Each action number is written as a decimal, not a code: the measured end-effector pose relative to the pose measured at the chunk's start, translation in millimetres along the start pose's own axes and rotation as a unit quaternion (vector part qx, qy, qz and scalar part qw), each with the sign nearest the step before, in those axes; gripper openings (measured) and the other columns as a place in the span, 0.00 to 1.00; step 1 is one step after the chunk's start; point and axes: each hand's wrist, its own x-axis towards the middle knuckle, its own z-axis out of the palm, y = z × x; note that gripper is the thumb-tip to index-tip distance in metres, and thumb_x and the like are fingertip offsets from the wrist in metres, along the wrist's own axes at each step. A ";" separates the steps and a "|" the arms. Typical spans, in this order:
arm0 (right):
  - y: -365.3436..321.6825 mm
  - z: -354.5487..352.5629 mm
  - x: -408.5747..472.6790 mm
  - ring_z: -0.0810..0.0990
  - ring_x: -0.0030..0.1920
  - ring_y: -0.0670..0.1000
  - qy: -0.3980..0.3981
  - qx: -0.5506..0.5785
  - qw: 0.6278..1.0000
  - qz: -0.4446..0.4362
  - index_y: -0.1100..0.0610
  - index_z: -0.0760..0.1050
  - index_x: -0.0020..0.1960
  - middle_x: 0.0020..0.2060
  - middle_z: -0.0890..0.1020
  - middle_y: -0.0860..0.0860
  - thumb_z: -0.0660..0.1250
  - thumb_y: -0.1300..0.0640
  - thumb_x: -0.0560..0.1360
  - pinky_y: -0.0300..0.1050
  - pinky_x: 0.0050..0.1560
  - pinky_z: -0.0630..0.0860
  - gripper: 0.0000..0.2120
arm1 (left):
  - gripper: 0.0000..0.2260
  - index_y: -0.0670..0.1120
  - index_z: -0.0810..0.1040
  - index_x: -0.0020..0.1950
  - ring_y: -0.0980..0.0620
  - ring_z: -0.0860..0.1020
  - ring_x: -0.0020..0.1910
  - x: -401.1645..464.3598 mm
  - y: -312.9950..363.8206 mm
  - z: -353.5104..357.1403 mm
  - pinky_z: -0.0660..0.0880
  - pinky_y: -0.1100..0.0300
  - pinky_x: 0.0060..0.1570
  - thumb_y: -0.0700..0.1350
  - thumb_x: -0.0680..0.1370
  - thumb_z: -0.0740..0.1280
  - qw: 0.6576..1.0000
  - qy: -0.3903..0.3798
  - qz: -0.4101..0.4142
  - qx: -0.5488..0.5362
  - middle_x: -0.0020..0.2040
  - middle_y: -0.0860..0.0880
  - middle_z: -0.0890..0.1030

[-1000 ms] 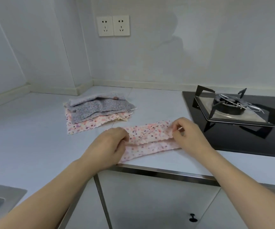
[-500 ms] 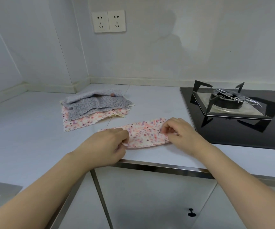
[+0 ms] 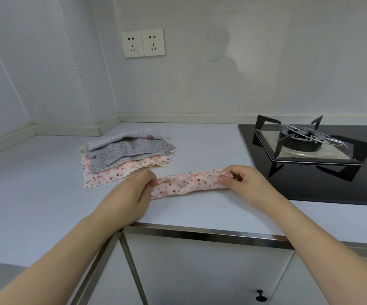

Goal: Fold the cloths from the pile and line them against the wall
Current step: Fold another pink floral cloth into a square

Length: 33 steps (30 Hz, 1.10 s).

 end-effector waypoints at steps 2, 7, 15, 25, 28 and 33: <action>1.1 0.1 1.0 0.70 0.30 0.38 0.012 0.012 1.000 0.004 0.54 0.79 0.40 0.27 0.76 0.39 0.71 0.54 0.74 0.31 0.33 0.65 0.06 | 0.06 0.53 0.72 0.51 0.62 0.73 0.42 -1.1 2.1 -1.2 0.66 0.69 0.37 0.42 0.78 0.64 1.000 -0.012 -0.026 -0.009 0.41 0.58 0.74; 1.6 0.9 0.9 0.68 0.29 0.40 0.011 0.015 1.000 0.013 0.57 0.79 0.40 0.27 0.73 0.41 0.73 0.52 0.72 0.33 0.31 0.64 0.09 | 0.05 0.53 0.70 0.50 0.54 0.74 0.41 2.1 2.7 -3.8 0.71 0.63 0.39 0.46 0.78 0.65 0.997 -0.013 -0.070 0.000 0.42 0.54 0.77; -10.8 -5.9 -0.7 0.80 0.39 0.45 0.087 0.113 0.990 -0.007 0.52 0.81 0.42 0.36 0.84 0.47 0.72 0.60 0.73 0.44 0.47 0.74 0.03 | 0.04 0.53 0.76 0.43 0.59 0.74 0.39 9.6 8.1 -19.6 0.69 0.64 0.36 0.50 0.77 0.68 0.992 -0.013 -0.118 -0.029 0.40 0.56 0.78; -53.9 -46.6 -8.1 0.81 0.39 0.40 0.122 0.133 0.982 -0.052 0.57 0.81 0.41 0.36 0.85 0.44 0.71 0.51 0.67 0.32 0.45 0.73 0.10 | 0.10 0.48 0.84 0.40 0.39 0.78 0.37 14.7 27.5 -58.8 0.73 0.56 0.39 0.49 0.78 0.68 0.972 -0.026 -0.135 -0.190 0.39 0.40 0.82; -60.9 -53.9 -10.5 0.80 0.37 0.38 0.122 0.122 0.984 -0.054 0.57 0.82 0.42 0.35 0.84 0.43 0.72 0.53 0.69 0.29 0.44 0.73 0.07 | 0.05 0.52 0.85 0.42 0.51 0.82 0.37 16.2 33.7 -58.6 0.75 0.69 0.34 0.46 0.76 0.71 0.969 0.014 -0.149 -0.198 0.37 0.51 0.85; -66.2 -54.4 -14.3 0.80 0.40 0.46 0.128 0.121 0.983 -0.059 0.53 0.83 0.42 0.37 0.84 0.47 0.73 0.53 0.68 0.44 0.50 0.76 0.05 | 0.05 0.50 0.84 0.41 0.60 0.79 0.32 18.3 37.6 -56.7 0.72 0.73 0.31 0.42 0.75 0.72 0.963 0.090 -0.159 -0.197 0.35 0.52 0.83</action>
